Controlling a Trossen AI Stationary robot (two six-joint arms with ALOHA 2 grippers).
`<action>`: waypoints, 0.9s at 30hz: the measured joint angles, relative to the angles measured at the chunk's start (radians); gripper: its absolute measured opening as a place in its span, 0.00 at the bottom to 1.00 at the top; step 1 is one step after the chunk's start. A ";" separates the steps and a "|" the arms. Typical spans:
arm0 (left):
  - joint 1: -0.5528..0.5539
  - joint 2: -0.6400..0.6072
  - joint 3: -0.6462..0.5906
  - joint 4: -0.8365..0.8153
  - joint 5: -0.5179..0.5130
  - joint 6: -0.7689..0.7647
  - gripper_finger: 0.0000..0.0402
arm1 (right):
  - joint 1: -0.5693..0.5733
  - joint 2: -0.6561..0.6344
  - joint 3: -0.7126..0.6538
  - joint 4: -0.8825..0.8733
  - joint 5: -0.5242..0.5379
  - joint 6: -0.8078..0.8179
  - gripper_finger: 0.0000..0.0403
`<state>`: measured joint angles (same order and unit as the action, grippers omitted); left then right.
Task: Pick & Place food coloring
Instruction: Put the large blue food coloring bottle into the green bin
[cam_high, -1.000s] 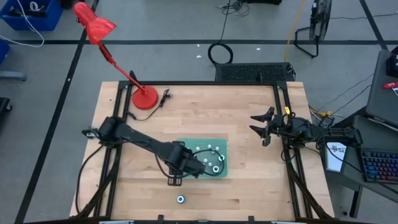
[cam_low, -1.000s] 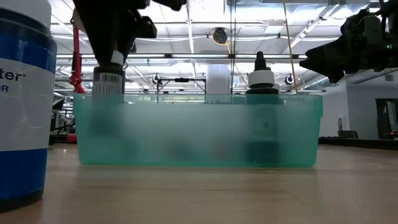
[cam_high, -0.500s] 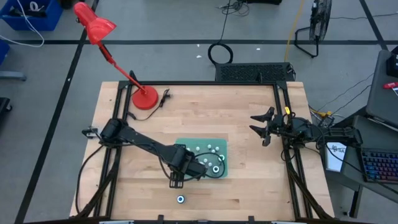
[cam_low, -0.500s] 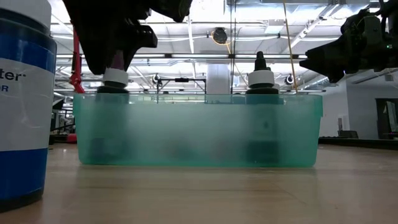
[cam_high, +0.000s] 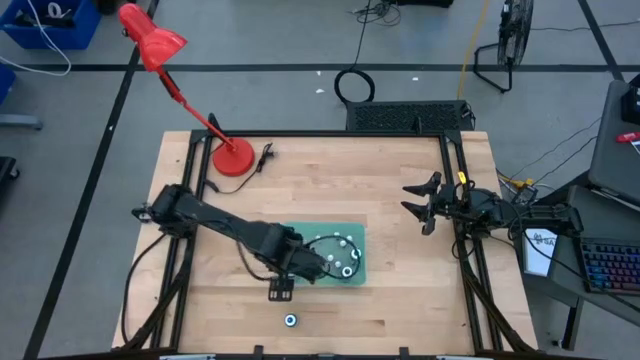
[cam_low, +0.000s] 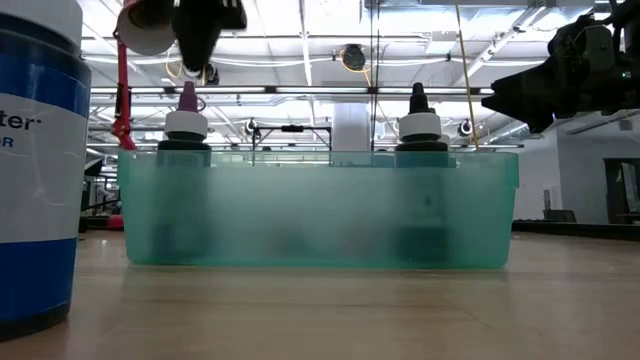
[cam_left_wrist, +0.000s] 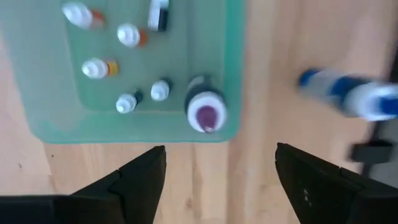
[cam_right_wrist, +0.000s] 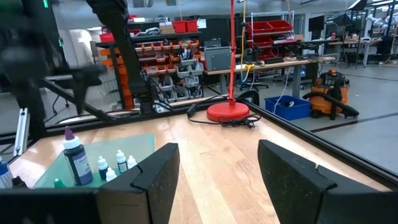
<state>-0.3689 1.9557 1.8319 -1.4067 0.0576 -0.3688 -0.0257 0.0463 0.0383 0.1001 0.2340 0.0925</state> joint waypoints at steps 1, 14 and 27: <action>-0.002 -0.018 0.014 0.005 0.001 -0.010 0.75 | 0.000 0.000 0.000 0.000 0.000 0.000 0.52; -0.251 -0.056 0.070 0.249 -0.098 0.167 0.71 | 0.000 0.000 0.000 0.000 0.000 0.000 0.52; -0.342 0.110 0.069 0.260 -0.187 0.124 0.69 | 0.000 0.000 0.000 0.000 0.000 0.000 0.52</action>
<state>-0.7113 2.0658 1.9007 -1.1468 -0.1292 -0.2447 -0.0254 0.0463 0.0382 0.1005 0.2340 0.0924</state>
